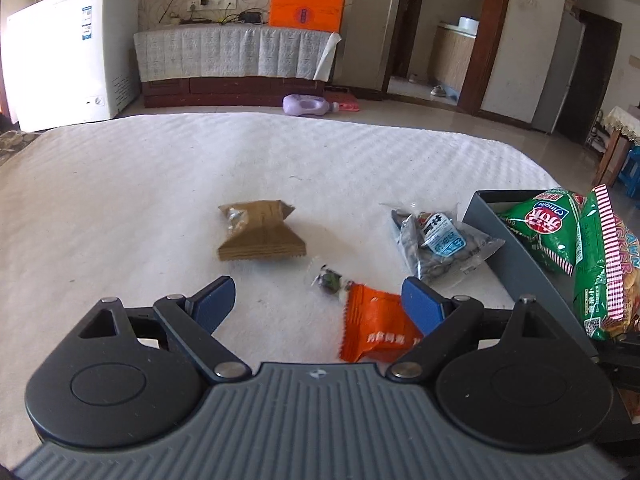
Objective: Organize snacks
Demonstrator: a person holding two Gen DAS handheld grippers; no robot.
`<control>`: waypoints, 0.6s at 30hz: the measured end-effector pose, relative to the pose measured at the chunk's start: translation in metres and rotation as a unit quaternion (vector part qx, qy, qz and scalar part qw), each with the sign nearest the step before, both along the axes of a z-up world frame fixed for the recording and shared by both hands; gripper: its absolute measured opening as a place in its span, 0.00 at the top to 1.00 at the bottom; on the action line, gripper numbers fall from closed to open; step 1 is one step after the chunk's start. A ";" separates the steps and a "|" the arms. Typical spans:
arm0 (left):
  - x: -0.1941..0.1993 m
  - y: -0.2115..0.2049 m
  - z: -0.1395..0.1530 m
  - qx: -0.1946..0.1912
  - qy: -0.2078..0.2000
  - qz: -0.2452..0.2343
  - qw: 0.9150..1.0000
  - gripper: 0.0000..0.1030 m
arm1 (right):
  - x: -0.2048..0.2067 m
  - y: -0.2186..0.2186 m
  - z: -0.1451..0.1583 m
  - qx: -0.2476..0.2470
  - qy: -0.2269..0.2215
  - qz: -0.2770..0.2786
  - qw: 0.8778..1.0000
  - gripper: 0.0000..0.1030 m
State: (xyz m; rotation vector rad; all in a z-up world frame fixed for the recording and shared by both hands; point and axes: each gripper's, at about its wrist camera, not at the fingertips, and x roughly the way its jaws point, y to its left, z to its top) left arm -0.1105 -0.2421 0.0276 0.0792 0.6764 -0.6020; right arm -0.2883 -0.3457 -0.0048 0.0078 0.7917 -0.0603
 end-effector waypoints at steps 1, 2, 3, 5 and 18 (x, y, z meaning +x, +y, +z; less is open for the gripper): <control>0.003 -0.004 -0.004 0.003 0.000 -0.001 1.000 0.10 | -0.001 -0.002 0.001 0.003 -0.003 -0.001 1.000 0.64; 0.006 -0.007 -0.008 0.004 0.009 0.000 1.000 0.11 | 0.000 -0.002 0.002 0.005 -0.003 -0.001 1.000 0.64; 0.009 -0.007 -0.010 -0.008 0.019 -0.001 1.000 0.16 | 0.000 -0.004 0.002 0.004 -0.003 0.000 1.000 0.63; 0.013 -0.008 -0.013 -0.030 0.032 -0.007 0.999 0.29 | 0.002 -0.004 0.002 -0.004 -0.004 0.003 1.000 0.63; 0.022 0.020 -0.013 -0.088 0.067 -0.016 0.994 0.74 | 0.040 0.016 -0.002 -0.052 -0.049 0.023 0.997 0.42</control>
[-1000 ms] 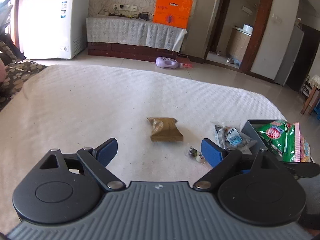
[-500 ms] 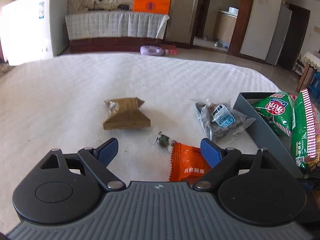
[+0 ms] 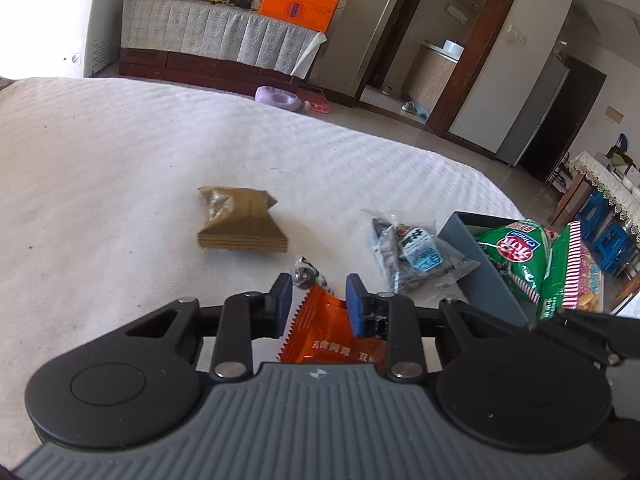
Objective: Organize snacks
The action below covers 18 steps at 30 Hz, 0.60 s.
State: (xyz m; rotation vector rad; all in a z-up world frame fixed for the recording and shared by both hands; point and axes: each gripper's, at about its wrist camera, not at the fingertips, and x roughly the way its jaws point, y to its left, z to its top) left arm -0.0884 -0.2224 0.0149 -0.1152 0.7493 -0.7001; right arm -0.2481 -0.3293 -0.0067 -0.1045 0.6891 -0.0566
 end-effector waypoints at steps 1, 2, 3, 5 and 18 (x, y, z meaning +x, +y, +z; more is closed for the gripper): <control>0.002 0.004 0.000 0.000 0.003 0.000 1.000 0.76 | 0.003 0.002 0.000 -0.002 -0.004 0.001 1.000 0.38; 0.004 0.007 0.000 -0.002 0.004 -0.001 1.000 0.78 | 0.006 0.005 -0.001 0.000 -0.004 0.004 1.000 0.35; 0.005 0.010 0.001 -0.001 0.006 -0.002 1.000 0.79 | 0.009 0.007 -0.001 0.007 -0.003 0.010 1.000 0.34; 0.008 0.018 0.002 -0.002 0.014 -0.003 1.000 0.80 | 0.014 0.012 -0.001 0.012 -0.001 0.025 1.000 0.34; 0.025 0.048 -0.004 0.011 0.037 0.020 0.999 0.79 | 0.043 0.039 -0.010 0.086 0.013 0.028 0.996 0.28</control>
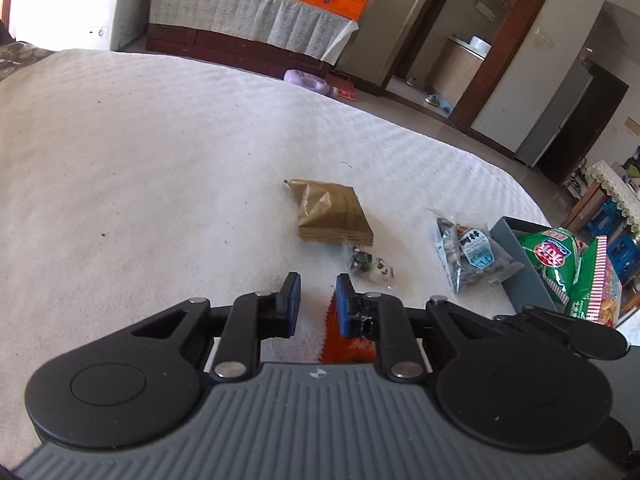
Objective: Organize snacks
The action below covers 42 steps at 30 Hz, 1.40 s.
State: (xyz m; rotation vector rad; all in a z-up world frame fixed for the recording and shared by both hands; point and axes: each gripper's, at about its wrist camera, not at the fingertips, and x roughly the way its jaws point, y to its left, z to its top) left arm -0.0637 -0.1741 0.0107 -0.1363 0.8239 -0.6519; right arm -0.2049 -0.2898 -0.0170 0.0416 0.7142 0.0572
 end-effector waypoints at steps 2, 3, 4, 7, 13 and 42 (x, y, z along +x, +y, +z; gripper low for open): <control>-0.002 -0.003 0.000 0.008 -0.005 -0.010 1.000 0.79 | 0.001 0.007 -0.002 0.000 0.006 0.002 1.000 0.24; -0.004 -0.005 0.000 0.008 -0.002 -0.019 1.000 0.79 | 0.001 0.010 -0.002 -0.004 0.005 0.005 1.000 0.22; -0.005 -0.007 -0.001 0.006 0.003 -0.027 1.000 0.79 | 0.002 0.013 -0.002 -0.010 0.004 0.005 1.000 0.22; -0.009 -0.012 -0.003 0.003 0.006 -0.046 0.999 0.79 | 0.003 0.014 -0.002 -0.033 -0.006 -0.003 0.999 0.22; -0.011 -0.014 -0.002 0.001 0.006 -0.041 0.999 0.76 | 0.002 0.009 -0.002 -0.034 0.011 0.014 0.999 0.26; -0.022 -0.069 -0.003 0.107 -0.127 -0.065 0.984 0.65 | -0.042 -0.020 0.011 -0.074 0.039 0.031 0.996 0.41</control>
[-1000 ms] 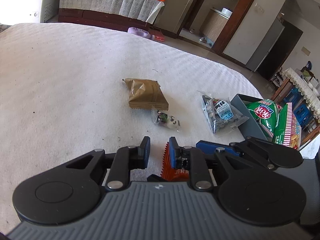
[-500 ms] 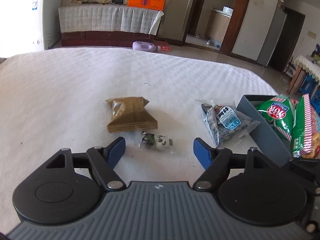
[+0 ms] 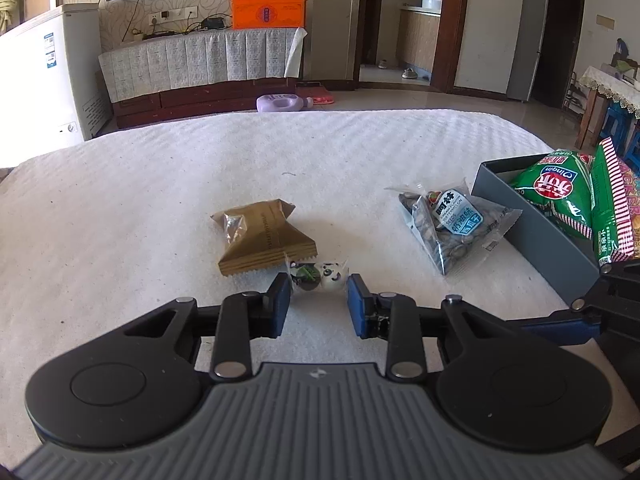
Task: Organize snacks
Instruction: 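Grasp the small panda-print candy with the left tool while the right tool grasps the orange snack, then carry the panda candy in the left tool while the right tool carries the orange snack to the box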
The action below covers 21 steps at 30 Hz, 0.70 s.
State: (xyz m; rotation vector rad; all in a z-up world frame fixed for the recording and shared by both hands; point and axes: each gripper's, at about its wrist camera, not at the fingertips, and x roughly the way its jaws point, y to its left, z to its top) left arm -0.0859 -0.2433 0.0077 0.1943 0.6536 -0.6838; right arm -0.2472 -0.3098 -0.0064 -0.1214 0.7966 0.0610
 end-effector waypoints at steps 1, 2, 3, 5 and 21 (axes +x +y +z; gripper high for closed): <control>-0.001 0.002 0.002 -0.002 -0.003 0.000 1.000 0.65 | -0.001 -0.001 0.001 0.002 0.001 0.000 1.000 0.46; -0.001 0.003 0.004 -0.004 -0.005 0.000 1.000 0.65 | -0.003 -0.001 0.002 0.004 -0.001 -0.002 1.000 0.46; -0.003 0.005 0.006 -0.005 -0.008 -0.002 1.000 0.65 | -0.005 -0.002 0.004 0.006 -0.003 -0.003 1.000 0.46; -0.004 0.006 0.008 -0.003 -0.010 -0.001 1.000 0.65 | -0.008 -0.003 0.005 0.008 -0.006 -0.005 1.000 0.46; -0.021 0.024 0.045 -0.022 -0.032 -0.003 0.999 0.65 | -0.038 -0.005 0.031 0.025 -0.051 -0.023 0.998 0.46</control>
